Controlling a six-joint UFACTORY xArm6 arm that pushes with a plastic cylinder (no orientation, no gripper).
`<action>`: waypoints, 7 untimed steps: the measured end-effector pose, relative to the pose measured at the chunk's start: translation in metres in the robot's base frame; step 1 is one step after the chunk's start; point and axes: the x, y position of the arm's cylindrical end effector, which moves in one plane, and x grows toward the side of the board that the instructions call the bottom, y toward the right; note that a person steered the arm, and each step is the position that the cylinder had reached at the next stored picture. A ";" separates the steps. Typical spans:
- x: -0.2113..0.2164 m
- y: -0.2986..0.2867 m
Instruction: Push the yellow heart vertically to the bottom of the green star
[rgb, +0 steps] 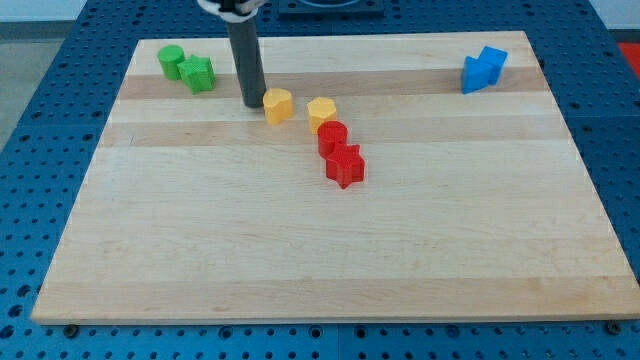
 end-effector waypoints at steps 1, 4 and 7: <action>0.036 -0.011; -0.115 -0.014; -0.149 -0.011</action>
